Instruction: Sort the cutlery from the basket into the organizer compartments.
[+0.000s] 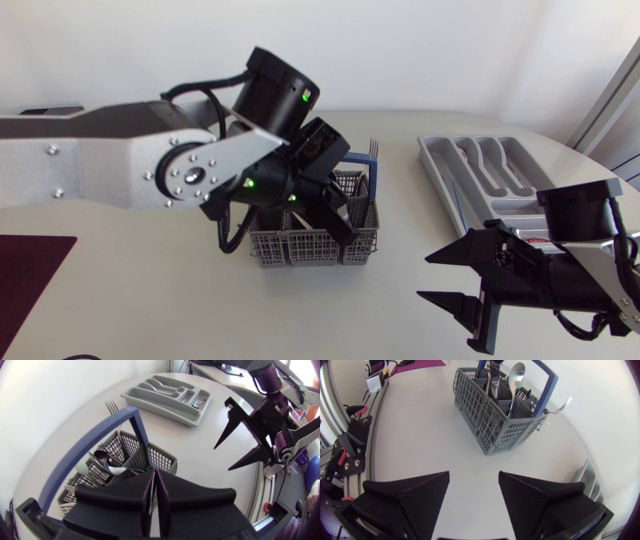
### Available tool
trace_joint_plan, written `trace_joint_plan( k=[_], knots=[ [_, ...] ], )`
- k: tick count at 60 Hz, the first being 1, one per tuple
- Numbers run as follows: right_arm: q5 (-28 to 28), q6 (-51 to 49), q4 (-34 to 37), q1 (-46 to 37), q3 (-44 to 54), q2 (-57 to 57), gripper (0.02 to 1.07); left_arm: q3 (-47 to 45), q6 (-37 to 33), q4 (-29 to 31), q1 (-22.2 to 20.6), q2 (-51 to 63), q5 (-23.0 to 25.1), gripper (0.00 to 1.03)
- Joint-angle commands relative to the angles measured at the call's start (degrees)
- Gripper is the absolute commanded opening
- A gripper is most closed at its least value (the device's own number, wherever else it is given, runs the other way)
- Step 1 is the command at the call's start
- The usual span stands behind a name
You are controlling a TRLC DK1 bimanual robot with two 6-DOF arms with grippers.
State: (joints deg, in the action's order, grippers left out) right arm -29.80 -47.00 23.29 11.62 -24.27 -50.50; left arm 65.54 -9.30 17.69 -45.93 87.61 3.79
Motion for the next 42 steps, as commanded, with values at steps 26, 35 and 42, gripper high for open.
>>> trace_joint_plan(
  k=[26,35,42],
  knots=[
    [1.33,12.64,-0.52,4.55,-6.23,2.16,0.79,13.21,-4.85,11.57,0.58,-7.55,1.48,0.03],
    [1.24,15.45,-0.61,6.58,-9.83,2.42,0.79,13.65,-3.97,12.45,0.67,-11.32,2.98,0.03],
    [1.24,17.91,-1.14,8.42,-12.38,2.34,0.79,14.44,-2.39,13.24,1.2,-13.08,4.82,0.03]
  ],
)
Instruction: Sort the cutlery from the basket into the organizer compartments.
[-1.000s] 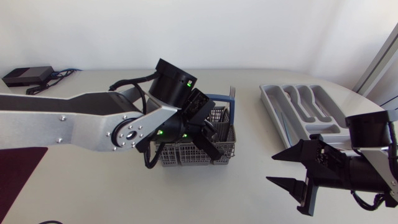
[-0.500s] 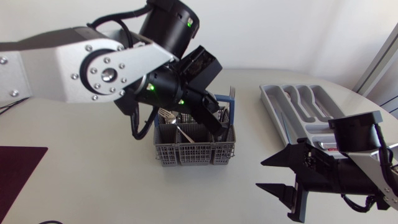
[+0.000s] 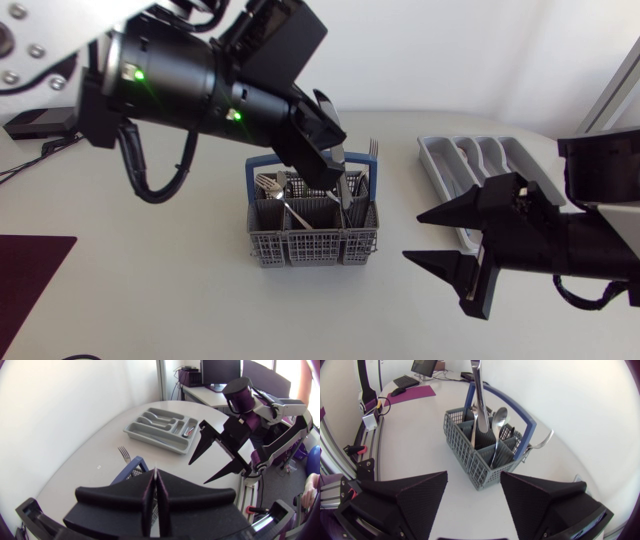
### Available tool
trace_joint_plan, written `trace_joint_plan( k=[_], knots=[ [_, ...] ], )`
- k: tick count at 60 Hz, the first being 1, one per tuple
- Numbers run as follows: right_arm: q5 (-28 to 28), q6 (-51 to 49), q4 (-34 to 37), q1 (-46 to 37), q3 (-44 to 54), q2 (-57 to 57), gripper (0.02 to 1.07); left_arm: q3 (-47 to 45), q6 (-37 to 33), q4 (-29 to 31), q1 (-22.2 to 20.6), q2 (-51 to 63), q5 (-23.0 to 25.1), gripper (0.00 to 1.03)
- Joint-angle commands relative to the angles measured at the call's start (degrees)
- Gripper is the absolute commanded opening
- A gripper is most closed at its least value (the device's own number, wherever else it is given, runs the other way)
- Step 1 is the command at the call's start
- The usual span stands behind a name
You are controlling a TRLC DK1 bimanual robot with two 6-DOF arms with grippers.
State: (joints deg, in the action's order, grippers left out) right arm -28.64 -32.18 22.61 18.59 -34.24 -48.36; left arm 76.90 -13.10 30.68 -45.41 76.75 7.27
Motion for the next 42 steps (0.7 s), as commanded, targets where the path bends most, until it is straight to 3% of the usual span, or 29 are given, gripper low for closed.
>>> trace_joint_plan(
  k=[1,23,42],
  knots=[
    [0.08,3.44,-0.55,1.8,-2.68,0.19,0.79,3.25,1.68,0.52,0.85,-2.31,1.79,0.03],
    [-0.71,8.89,-2.84,8.13,-7.77,-2.71,0.79,0.26,7.04,1.32,2.78,-0.9,14.44,0.03],
    [-1.24,11.0,-3.63,11.73,-9.53,-6.92,0.78,-2.55,9.15,-0.35,3.04,0.86,19.89,0.03]
  ],
)
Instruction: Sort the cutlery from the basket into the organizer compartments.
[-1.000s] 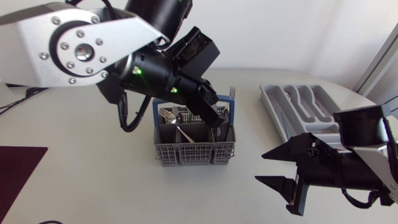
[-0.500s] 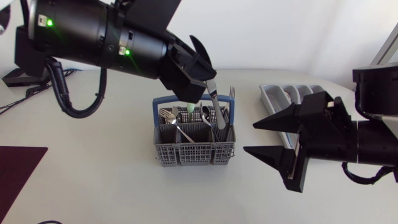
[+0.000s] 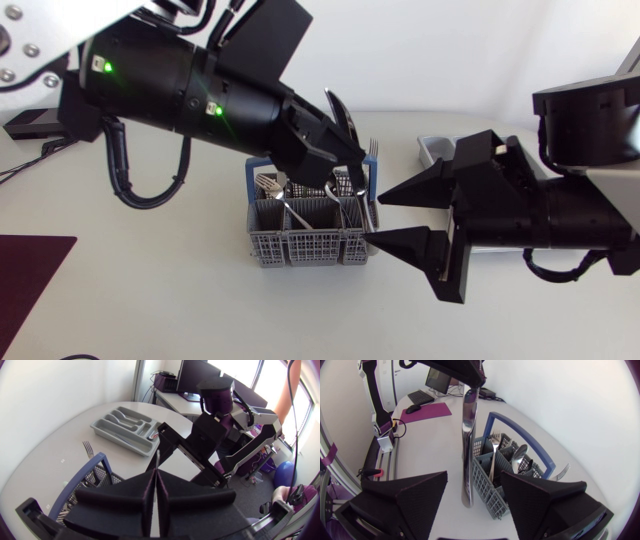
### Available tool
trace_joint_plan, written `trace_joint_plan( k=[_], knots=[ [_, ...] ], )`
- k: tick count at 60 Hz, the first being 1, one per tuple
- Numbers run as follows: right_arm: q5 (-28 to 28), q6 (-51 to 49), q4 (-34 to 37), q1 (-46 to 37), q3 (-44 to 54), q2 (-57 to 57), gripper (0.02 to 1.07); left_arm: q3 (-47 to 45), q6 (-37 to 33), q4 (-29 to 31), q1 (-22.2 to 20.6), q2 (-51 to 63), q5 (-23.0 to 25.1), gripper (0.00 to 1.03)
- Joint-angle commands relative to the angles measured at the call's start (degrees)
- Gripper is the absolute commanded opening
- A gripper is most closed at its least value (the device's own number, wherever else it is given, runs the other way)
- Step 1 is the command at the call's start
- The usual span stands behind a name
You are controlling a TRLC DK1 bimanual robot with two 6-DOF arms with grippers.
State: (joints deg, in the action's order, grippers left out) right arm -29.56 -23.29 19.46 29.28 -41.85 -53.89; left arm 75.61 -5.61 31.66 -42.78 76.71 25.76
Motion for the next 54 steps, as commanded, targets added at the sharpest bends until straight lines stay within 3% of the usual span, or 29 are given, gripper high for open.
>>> trace_joint_plan(
  k=[1,17,28,46,54],
  knots=[
    [-0.41,2.19,-0.48,1.22,-2.1,-1.57,0.78,-1.35,1.65,-1.34,0.42,0.9,1.49,0.03],
    [-3.22,2.99,-0.3,2.1,-3.15,-4.91,0.41,-2.66,1.91,-1.86,0.51,0.64,3.33,0.03],
    [-7.44,3.25,1.89,1.92,-3.77,-6.84,0.08,-3.02,1.74,-1.95,0.6,0.29,3.42,0.03],
    [-7.7,3.43,3.48,2.19,-3.42,-6.76,0.07,-3.46,2.53,-3.27,1.56,-0.15,3.42,0.04],
    [-7.7,3.16,4.27,2.63,-3.07,-7.46,0.07,-3.54,3.76,-5.29,2.18,-0.77,3.42,0.29]
  ],
)
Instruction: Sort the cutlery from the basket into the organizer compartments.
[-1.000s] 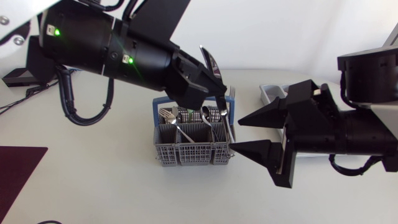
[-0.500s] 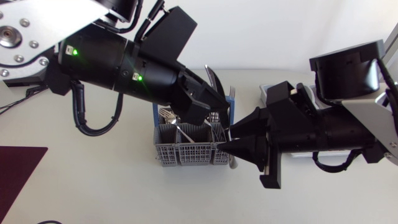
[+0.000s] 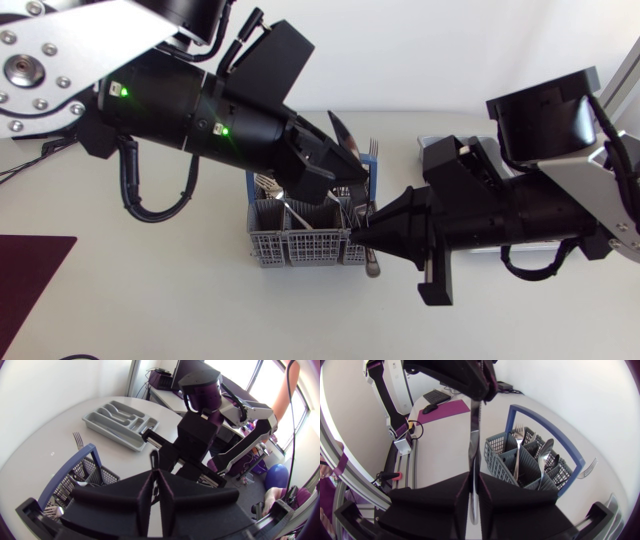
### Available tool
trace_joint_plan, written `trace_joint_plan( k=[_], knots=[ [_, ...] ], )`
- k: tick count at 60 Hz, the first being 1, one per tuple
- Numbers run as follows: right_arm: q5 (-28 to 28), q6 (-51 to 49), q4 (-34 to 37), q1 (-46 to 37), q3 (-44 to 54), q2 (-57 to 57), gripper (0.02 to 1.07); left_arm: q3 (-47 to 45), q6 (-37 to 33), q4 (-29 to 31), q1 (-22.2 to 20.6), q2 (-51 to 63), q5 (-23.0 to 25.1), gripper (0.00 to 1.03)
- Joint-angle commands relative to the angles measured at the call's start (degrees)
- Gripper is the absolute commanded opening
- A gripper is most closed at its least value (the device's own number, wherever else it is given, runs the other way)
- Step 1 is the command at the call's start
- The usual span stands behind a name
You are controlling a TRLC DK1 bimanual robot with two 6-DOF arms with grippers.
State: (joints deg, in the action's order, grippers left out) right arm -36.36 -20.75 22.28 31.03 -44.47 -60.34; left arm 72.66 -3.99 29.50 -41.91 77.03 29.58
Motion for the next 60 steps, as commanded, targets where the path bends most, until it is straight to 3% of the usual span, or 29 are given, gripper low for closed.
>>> trace_joint_plan(
  k=[1,5,14,27,40,48,60],
  knots=[
    [-0.91,0.63,1.45,0.97,-0.36,-1.19,0.07,-0.59,2.32,-3.39,1.39,-1.1,-0.4,0.32],
    [-0.82,0.45,1.62,0.88,-0.09,-1.89,0.07,-0.07,2.67,-4.01,1.22,-1.27,-0.4,0.45],
    [-0.2,-0.43,2.85,-0.18,0.7,-2.24,0.07,0.99,3.11,-4.71,1.13,-1.98,-0.4,0.63],
    [0.68,-3.5,5.58,-6.68,2.02,-2.24,0.07,1.96,4.08,-6.29,4.12,-4.09,-0.49,0.74],
    [1.11,-9.48,7.25,-20.74,1.58,-5.49,0.07,2.57,5.75,-7.87,9.83,-6.11,-2.16,0.75],
    [1.29,-13.0,7.42,-30.67,-1.06,-9.98,0.07,1.25,4.25,-7.35,10.36,-6.37,-5.41,0.74],
    [1.2,-16.69,7.42,-42.63,-6.77,-18.24,0.07,-2.26,-0.76,-4.36,7.81,-5.84,-12.44,0.71]
  ],
)
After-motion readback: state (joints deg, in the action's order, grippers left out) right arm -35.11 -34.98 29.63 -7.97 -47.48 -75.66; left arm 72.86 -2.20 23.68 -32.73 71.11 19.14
